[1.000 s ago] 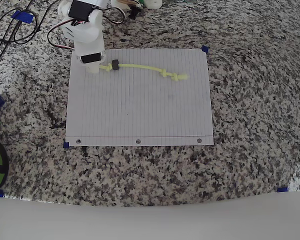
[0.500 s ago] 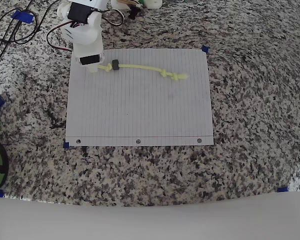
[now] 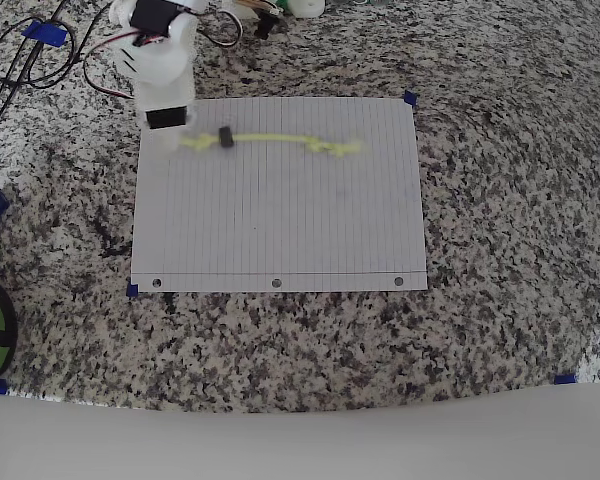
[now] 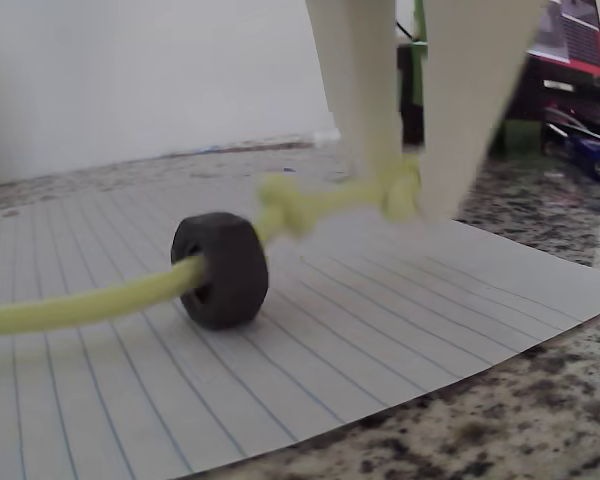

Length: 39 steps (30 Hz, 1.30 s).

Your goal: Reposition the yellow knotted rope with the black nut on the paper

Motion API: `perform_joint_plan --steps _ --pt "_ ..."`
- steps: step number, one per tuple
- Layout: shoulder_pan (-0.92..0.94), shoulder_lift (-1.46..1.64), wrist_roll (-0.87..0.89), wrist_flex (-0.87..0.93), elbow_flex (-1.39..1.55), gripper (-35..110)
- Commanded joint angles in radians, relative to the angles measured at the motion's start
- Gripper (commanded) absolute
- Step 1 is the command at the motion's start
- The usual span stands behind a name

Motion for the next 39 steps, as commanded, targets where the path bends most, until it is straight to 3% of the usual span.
perform_joint_plan --steps 1,9,19,27,39 --pt "0.018 0.138 0.153 -0.066 -0.026 0" --pt "0.057 0.379 0.609 -0.143 -0.023 0" --pt "0.048 0.742 1.000 -0.387 -0.021 0" --pt "0.071 0.877 1.186 -0.437 0.166 0" --pt "0.155 0.910 1.267 -0.506 0.262 0"
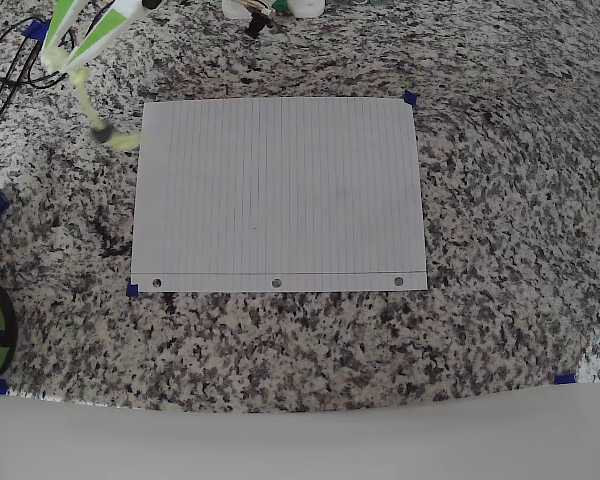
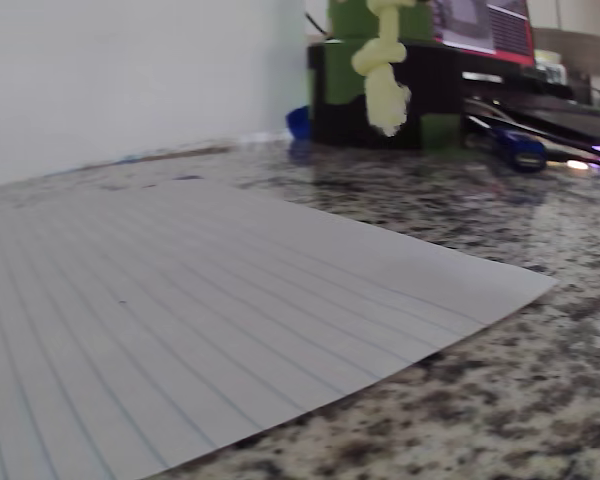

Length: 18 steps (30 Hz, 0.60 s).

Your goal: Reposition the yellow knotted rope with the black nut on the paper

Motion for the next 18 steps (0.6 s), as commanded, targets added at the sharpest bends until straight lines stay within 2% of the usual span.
perform_joint_plan --steps 1,7,18 --pt "0.015 0.025 0.061 -0.040 0.040 0" --pt "-0.061 0.199 0.186 -0.075 0.331 0" --pt "-0.350 0.293 0.186 -0.034 0.422 0"
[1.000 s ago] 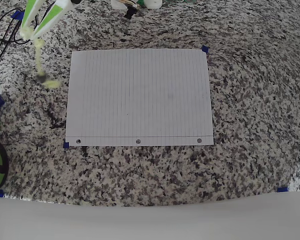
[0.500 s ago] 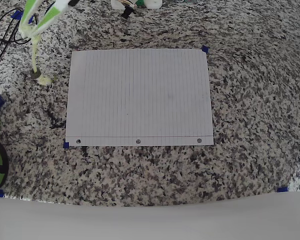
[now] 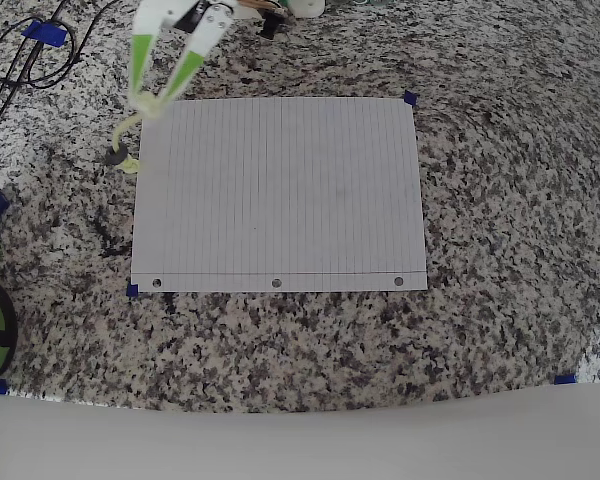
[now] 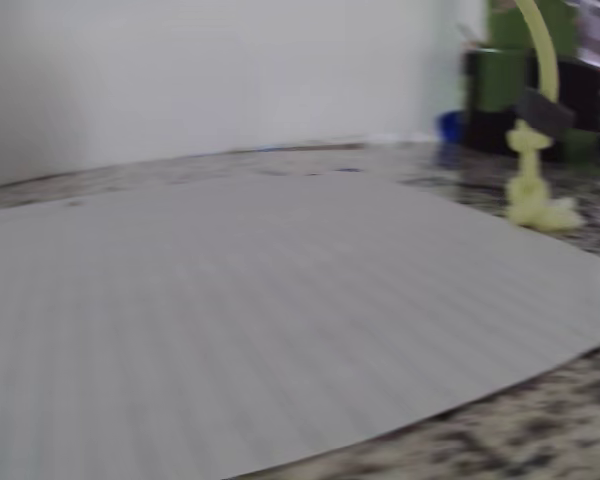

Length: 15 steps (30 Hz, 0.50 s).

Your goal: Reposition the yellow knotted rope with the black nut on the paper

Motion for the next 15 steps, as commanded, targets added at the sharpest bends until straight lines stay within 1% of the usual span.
perform_joint_plan --steps 1,8,15 --pt "-0.109 0.040 0.009 0.005 0.015 0" --pt "-0.293 0.091 0.040 0.049 0.115 0" --pt "-0.380 0.153 0.040 0.160 0.169 0"
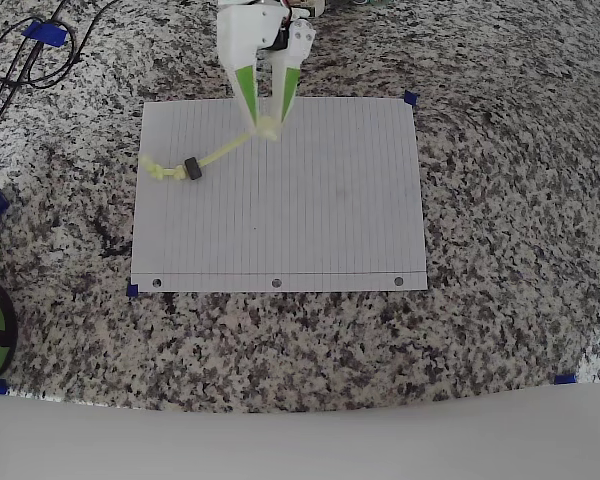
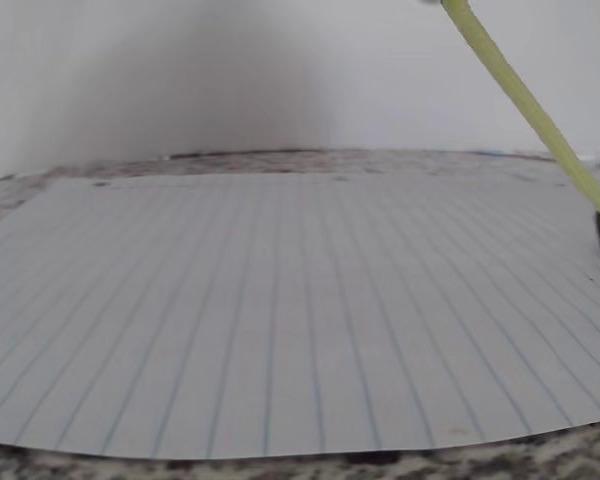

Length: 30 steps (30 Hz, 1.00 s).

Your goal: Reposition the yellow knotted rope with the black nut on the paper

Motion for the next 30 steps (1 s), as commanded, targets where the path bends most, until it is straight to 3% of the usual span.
perform_joint_plan --steps 1,18,30 --pt "-0.037 0.031 0.006 0.057 -0.006 0" --pt "-0.195 0.106 0.006 0.250 0.041 0" --pt "-0.267 0.183 0.014 0.250 0.071 0"
